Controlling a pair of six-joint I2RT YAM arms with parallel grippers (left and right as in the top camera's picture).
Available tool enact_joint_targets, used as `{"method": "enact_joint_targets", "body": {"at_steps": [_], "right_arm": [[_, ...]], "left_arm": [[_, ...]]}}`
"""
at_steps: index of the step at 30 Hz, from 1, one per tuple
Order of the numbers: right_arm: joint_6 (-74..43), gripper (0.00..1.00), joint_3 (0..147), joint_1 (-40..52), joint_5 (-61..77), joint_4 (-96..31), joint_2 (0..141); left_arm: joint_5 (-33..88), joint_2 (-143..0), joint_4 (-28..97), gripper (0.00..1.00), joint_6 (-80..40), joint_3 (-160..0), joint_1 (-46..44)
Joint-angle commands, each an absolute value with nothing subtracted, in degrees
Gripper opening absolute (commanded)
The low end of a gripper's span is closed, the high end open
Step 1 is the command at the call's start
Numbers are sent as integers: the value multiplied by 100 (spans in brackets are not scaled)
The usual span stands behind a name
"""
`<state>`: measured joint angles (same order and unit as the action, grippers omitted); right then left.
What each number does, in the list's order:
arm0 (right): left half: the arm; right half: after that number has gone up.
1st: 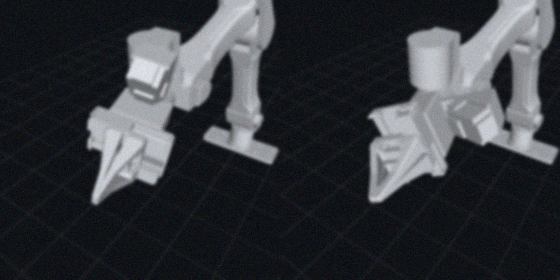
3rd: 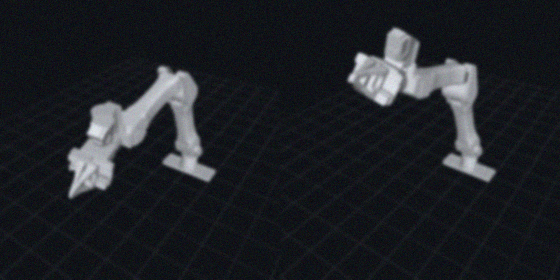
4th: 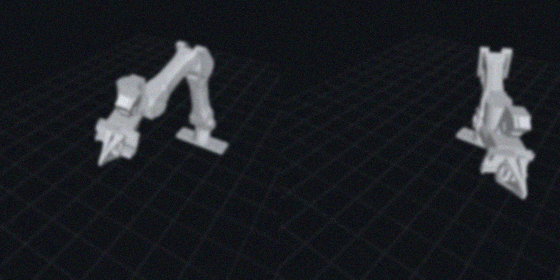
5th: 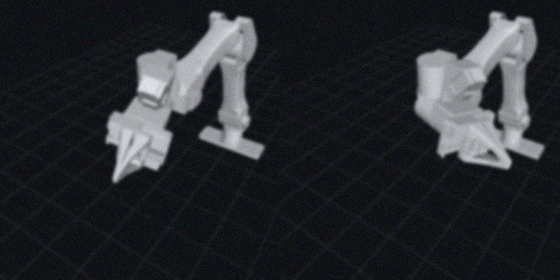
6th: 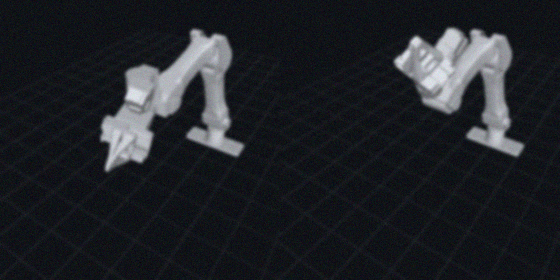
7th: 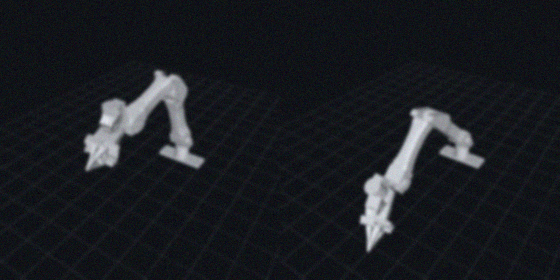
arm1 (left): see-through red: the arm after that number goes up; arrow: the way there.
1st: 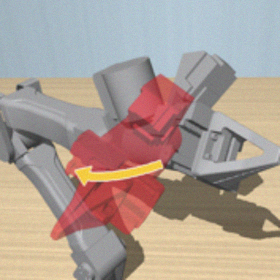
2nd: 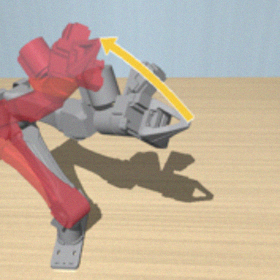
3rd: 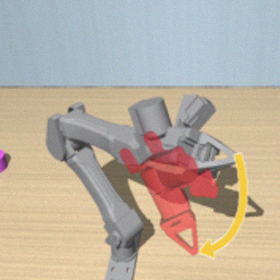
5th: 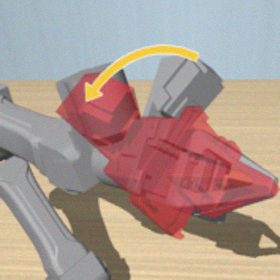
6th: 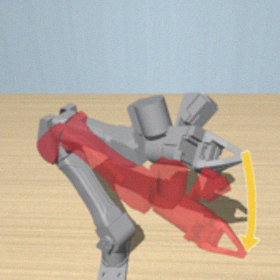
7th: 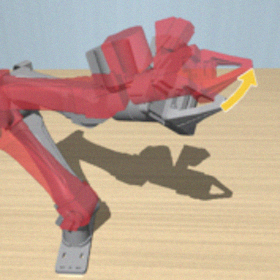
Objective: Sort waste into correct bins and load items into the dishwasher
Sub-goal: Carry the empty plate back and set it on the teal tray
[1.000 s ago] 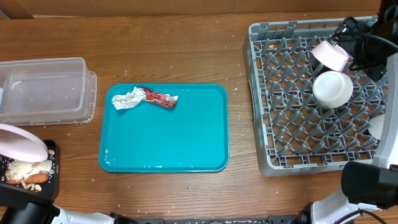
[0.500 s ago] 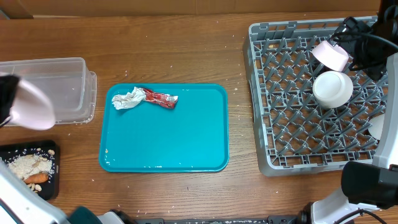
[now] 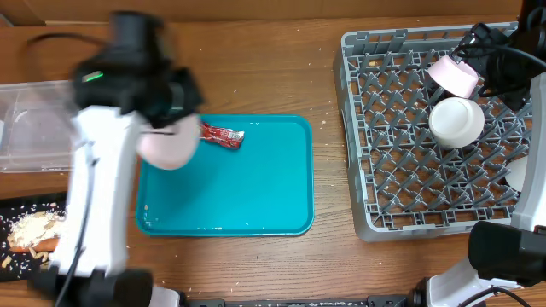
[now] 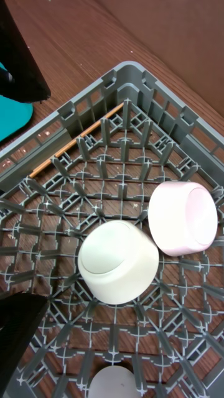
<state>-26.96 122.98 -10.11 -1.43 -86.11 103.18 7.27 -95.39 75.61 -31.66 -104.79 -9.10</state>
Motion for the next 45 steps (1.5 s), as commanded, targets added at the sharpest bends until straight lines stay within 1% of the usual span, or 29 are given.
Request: {"method": "enact_joint_targets", "body": {"at_steps": [1, 5, 8, 14, 18, 22, 25, 26, 30, 33, 38, 41, 43, 44, 45], "right_arm": [[-2707, 100, 12307, -1026, -137, -8580, 10287], [-2707, 100, 12307, -1026, -137, -8580, 10287], [-2705, 100, 12307, -1026, -137, -8580, 10287], [-2705, 100, 12307, -1026, -137, -8580, 10287], [-2705, 100, 12307, -1026, -137, -8580, 10287], [-2707, 100, 12307, -1026, -137, -8580, 10287], [-2705, 100, 12307, -1026, -137, -8580, 10287], [-2707, 100, 12307, -1026, -134, -8580, 10287], [-2707, 100, 12307, -1026, -137, -8580, 10287], [-2707, 100, 12307, -1026, -137, -8580, 10287], [-2705, 100, 12307, -1026, -137, -8580, 10287], [-2707, 100, 12307, -1026, -137, -8580, 10287], [-2707, 100, 12307, -1026, -134, -8580, 10287], [-2705, 100, 12307, -1026, -137, -8580, 10287], [-2705, 100, 12307, -1026, -137, -8580, 10287]], "left_arm": [[320, -10455, 7631, 4, -3352, -10547, -1892], [30, -11266, 7647, 4, -3409, -10547, -2805], [-45, -11695, 7625, 4, -3496, -10547, -3317], [-23, -12285, 7627, 4, -3518, -10547, -3852], [3, -12510, 7631, 5, -3516, -10547, -4027], [3, -12525, 7631, 8, -3516, -10549, -4082], [97, -12523, 7730, 7, -3516, -10551, -4084], [163, -12512, 7791, 4, -3516, -10560, -4086], [368, -12475, 8112, 4, -3516, -10560, -4123], [360, -12475, 8125, 4, -3509, -10565, -4128], [-202, -12470, 8420, 5, -3474, -10925, -4007], [-740, -12470, 8683, 11, -3474, -11340, -3857], [-1249, -12470, 8823, 22, -3476, -11745, -3632], [-1374, -12470, 8827, 33, -3474, -11904, -3509], [-1420, -12470, 8807, 49, -3474, -12073, -3339]]}}
